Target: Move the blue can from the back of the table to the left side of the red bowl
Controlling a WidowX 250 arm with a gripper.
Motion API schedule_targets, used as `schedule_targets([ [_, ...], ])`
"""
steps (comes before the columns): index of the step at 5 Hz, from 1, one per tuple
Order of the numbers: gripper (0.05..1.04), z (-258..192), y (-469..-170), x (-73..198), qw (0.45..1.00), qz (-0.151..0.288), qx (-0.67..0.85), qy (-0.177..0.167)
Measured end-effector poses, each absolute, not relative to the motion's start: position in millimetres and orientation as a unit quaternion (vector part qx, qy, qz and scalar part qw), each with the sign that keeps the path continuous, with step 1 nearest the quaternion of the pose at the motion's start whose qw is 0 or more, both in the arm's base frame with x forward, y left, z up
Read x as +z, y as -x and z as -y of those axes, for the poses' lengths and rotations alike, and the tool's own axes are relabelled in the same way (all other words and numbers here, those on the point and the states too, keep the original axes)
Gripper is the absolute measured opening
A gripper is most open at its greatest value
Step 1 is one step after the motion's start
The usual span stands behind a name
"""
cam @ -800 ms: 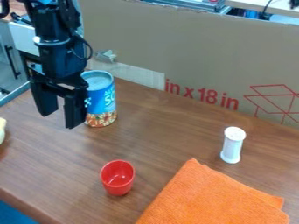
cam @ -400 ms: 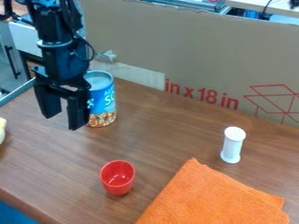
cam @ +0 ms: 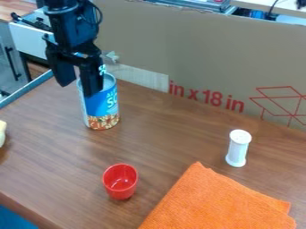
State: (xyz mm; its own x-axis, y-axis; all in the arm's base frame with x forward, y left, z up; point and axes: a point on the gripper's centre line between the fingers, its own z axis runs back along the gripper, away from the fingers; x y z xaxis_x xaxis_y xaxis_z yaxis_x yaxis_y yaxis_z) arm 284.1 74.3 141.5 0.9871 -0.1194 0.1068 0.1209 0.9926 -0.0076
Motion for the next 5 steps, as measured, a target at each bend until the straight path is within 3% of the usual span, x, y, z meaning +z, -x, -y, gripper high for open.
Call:
schedule_targets([
  [2,1.008,-94,-353,147,0.992,0.093,-0.083,0.007],
  [4,1.008,-114,-388,131,0.991,0.110,-0.076,0.004],
  [5,1.008,-120,-396,119,0.991,0.115,-0.065,-0.017],
])
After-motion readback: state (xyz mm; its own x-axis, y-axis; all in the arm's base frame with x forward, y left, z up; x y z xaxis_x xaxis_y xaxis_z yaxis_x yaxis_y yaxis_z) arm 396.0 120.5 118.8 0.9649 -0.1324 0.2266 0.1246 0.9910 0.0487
